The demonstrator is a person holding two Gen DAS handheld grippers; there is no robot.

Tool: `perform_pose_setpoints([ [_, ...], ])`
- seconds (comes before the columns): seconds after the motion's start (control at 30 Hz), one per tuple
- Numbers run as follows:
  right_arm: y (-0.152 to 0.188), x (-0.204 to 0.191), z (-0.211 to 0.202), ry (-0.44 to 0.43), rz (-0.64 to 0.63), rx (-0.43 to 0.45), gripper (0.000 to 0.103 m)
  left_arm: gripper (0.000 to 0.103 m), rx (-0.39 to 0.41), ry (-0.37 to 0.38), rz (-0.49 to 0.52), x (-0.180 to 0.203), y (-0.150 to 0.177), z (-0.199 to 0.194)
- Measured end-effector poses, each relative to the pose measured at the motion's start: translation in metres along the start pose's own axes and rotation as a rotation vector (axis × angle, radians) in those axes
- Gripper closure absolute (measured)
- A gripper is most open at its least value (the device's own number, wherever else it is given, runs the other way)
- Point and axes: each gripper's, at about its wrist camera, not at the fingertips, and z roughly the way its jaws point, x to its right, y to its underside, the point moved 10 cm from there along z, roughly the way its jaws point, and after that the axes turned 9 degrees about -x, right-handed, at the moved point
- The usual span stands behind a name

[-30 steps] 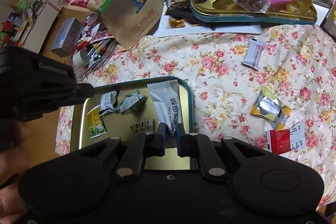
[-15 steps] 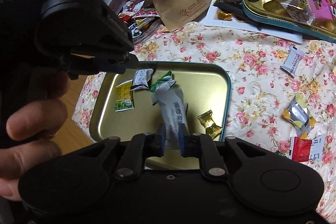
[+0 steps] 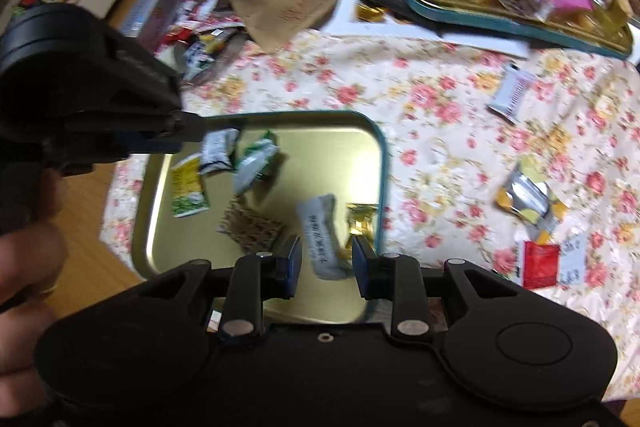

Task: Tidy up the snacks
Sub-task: 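Open the left tool to drop the green-and-white packet while the right tool releases the white packet, then move the right tool to the red-and-white packet on the tablecloth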

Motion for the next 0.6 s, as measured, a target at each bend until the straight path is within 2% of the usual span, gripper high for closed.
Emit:
perform_pose_setpoints([
  [0.17,0.002,0.019,0.009,0.057,0.080,-0.051,0.072,0.081,-0.015,0.014,0.009,0.004,0.002,0.003],
  [0.33,0.003,0.048,0.012,0.059,0.239,-0.063,0.071,0.081,-0.049,0.031,0.048,0.015,0.007,0.009],
  [0.6,-0.001,0.082,-0.002,0.071,0.321,-0.030,0.071,0.081,-0.076,0.033,0.140,0.045,0.020,0.017],
])
